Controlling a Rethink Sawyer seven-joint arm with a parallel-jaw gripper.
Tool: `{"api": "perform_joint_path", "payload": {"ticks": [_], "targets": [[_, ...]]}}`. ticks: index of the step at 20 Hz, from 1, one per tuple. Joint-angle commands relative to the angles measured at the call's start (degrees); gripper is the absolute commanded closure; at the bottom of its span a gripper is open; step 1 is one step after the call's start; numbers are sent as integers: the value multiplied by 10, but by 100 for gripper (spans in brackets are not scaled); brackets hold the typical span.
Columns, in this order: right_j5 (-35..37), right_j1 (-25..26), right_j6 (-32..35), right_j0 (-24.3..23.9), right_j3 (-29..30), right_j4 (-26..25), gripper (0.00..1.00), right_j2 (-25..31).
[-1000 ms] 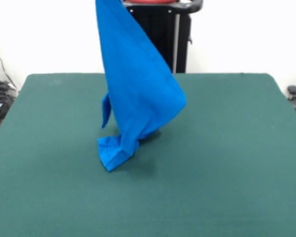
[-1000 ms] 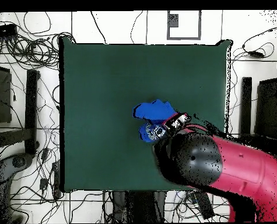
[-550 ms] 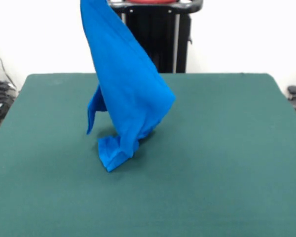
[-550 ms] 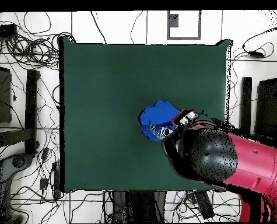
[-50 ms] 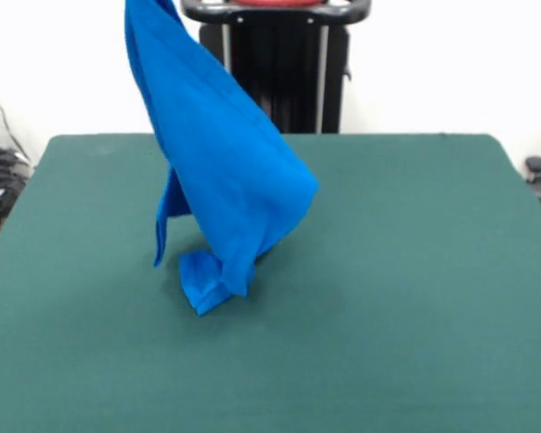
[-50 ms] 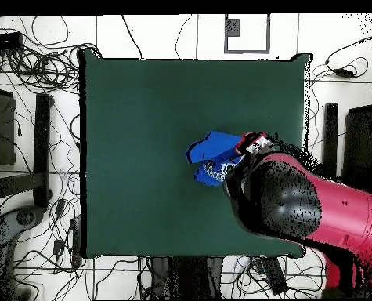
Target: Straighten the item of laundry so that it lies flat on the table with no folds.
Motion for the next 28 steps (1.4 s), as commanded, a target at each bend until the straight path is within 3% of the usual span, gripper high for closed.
{"api": "perform_joint_path", "payload": {"ticks": [1,17,28], "targets": [[-41,46,-133,-11,91,-29,100,90],[-20,75,-129,-22,62,-53,100,117],[47,114,-162,-47,7,-54,100,158]]}}
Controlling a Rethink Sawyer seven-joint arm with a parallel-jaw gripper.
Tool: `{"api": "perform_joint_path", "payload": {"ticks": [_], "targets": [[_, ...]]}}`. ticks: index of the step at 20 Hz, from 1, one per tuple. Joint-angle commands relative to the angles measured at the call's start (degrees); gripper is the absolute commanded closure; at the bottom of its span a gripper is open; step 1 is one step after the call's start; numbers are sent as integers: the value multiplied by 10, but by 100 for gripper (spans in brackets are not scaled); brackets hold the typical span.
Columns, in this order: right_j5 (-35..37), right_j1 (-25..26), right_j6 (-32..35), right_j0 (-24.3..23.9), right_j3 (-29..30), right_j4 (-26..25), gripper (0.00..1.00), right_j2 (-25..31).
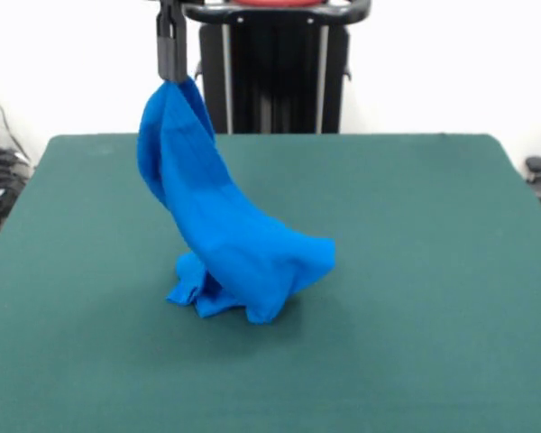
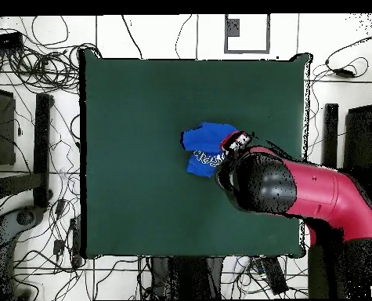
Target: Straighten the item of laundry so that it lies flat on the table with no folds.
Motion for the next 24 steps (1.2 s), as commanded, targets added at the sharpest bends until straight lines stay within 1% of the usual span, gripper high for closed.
{"api": "perform_joint_path", "payload": {"ticks": [1,6,15,18,22,24], "targets": [[77,39,-168,-13,-10,-15,100,90],[85,53,-199,-41,-19,-19,100,124],[127,83,-257,-93,-47,-35,100,175],[133,91,-263,-104,-51,-41,100,190],[153,105,-271,-106,-71,-49,100,197],[204,113,-255,-78,-110,-62,100,172]]}}
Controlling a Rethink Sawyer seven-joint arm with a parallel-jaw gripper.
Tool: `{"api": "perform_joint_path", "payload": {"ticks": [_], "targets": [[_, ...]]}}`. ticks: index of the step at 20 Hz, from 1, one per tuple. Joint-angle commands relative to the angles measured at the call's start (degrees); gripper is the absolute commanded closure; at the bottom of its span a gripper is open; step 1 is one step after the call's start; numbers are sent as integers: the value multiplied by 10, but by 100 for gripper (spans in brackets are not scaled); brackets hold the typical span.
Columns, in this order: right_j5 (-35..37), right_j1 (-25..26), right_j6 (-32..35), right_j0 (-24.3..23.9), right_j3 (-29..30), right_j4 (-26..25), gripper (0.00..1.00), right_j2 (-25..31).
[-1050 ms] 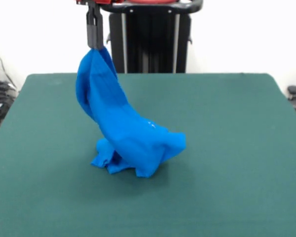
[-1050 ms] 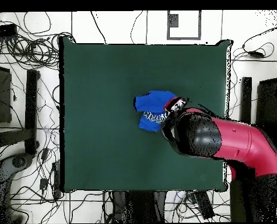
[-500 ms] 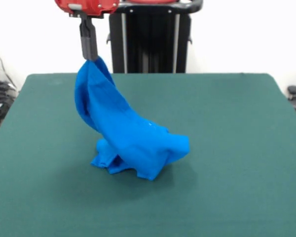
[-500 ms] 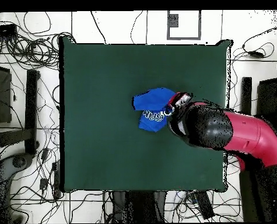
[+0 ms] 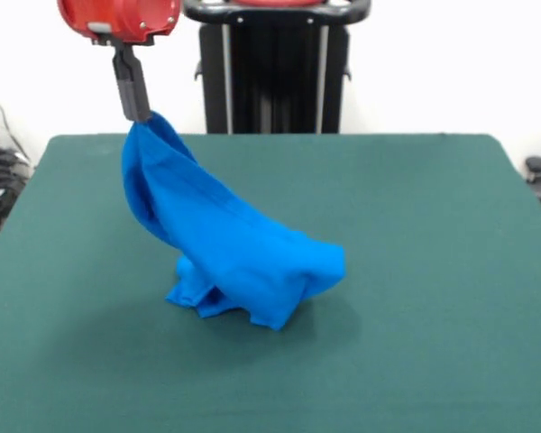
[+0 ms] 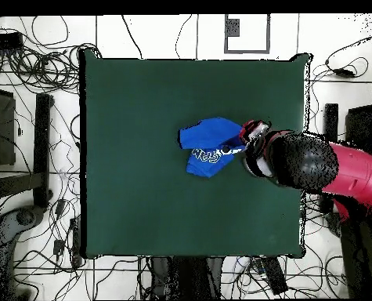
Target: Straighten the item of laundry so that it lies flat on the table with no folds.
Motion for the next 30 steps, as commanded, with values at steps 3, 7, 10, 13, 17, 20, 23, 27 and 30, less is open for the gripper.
{"api": "perform_joint_path", "payload": {"ticks": [3,7,10,13,17,20,23,27,30], "targets": [[186,48,-179,68,-102,-71,100,33],[195,55,-174,76,-116,-83,100,32],[191,55,-180,74,-115,-88,100,39],[193,55,-184,74,-116,-91,100,42],[195,54,-186,76,-118,-90,100,44],[198,54,-191,77,-120,-91,100,45],[181,55,-207,69,-113,-93,100,53],[188,56,-215,66,-110,-91,100,59],[196,59,-216,66,-113,-90,100,62]]}}
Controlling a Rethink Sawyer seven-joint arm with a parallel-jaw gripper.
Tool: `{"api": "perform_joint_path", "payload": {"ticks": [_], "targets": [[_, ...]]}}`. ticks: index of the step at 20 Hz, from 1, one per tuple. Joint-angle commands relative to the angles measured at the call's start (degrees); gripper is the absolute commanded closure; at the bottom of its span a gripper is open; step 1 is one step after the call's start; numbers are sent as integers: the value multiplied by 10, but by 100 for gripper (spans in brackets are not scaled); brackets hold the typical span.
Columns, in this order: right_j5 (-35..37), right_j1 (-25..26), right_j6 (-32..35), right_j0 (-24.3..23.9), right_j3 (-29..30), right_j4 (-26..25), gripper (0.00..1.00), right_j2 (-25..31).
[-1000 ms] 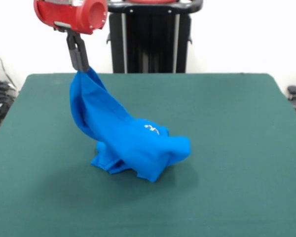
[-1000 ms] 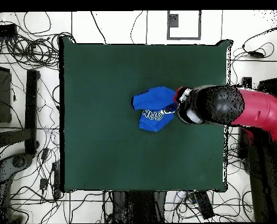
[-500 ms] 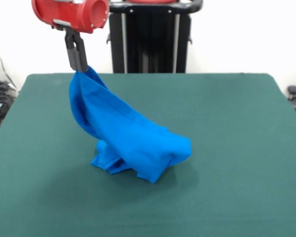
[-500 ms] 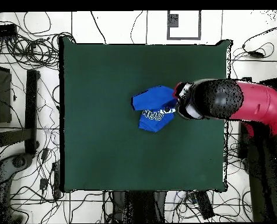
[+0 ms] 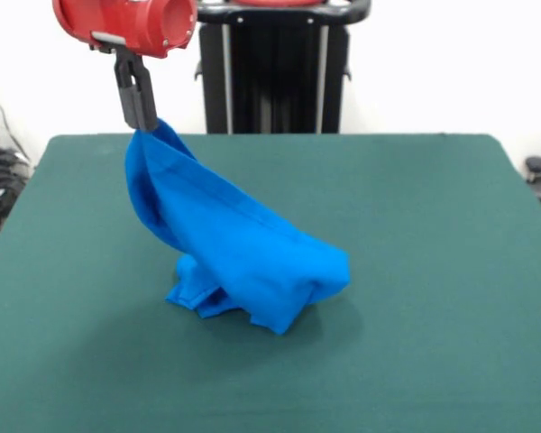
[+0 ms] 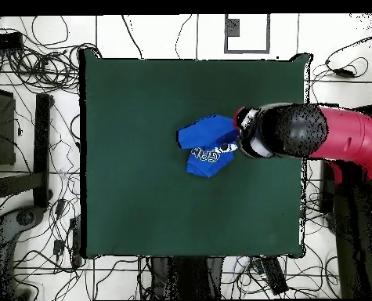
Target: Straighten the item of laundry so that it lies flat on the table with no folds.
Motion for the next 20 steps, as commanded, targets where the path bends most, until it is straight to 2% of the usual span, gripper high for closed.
{"api": "perform_joint_path", "payload": {"ticks": [1,12,13,20], "targets": [[54,19,-190,16,6,-19,100,52],[62,20,-221,9,10,-28,100,65],[61,19,-209,9,13,-26,0,63],[89,18,-200,17,5,-29,0,54]]}}
